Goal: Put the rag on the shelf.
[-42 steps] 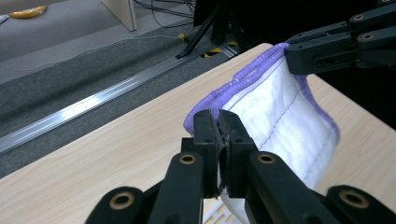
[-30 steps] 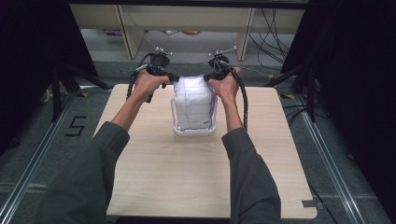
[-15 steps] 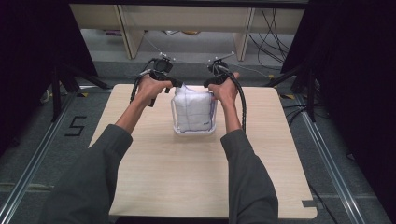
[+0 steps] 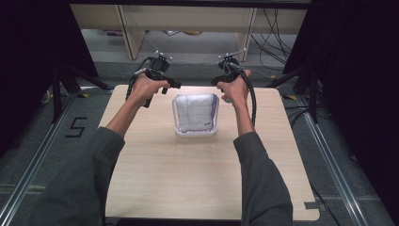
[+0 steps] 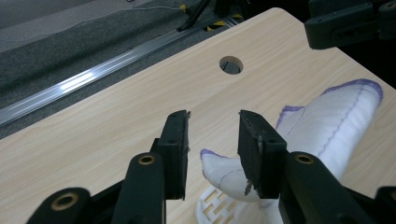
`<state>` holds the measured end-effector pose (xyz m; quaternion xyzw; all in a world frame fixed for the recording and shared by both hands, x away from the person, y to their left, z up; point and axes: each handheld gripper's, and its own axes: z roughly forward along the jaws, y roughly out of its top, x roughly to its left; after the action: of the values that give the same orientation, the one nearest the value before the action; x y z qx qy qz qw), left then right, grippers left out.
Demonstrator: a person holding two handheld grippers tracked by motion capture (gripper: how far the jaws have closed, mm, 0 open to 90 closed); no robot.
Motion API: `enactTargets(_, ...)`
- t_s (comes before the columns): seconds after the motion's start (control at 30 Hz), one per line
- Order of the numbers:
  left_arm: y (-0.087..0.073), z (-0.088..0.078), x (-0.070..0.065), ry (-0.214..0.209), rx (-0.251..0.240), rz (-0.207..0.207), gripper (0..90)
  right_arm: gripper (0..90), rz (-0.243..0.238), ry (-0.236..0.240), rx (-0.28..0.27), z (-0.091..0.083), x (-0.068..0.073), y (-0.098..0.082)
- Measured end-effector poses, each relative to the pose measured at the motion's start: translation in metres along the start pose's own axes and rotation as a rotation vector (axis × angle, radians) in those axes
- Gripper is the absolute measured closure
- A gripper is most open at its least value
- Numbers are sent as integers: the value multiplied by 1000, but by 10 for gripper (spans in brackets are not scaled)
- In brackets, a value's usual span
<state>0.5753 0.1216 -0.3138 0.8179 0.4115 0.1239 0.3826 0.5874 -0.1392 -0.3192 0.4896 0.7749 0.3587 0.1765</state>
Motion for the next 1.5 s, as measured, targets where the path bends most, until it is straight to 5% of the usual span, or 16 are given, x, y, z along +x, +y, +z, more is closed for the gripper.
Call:
enactTargets(0.53,-27,-35,-6,-58,-21,-9,473,545,-45,36,-4,-35,-3,-18)
enactTargets(1.2,-87,-53,-22,-134,-43,14,353,438,-113,76,-17,-63,24,-43)
enactTargets(1.5,-102,-57,-30,-173,-79,6,316,411,-85,100,-15,-69,34,-56)
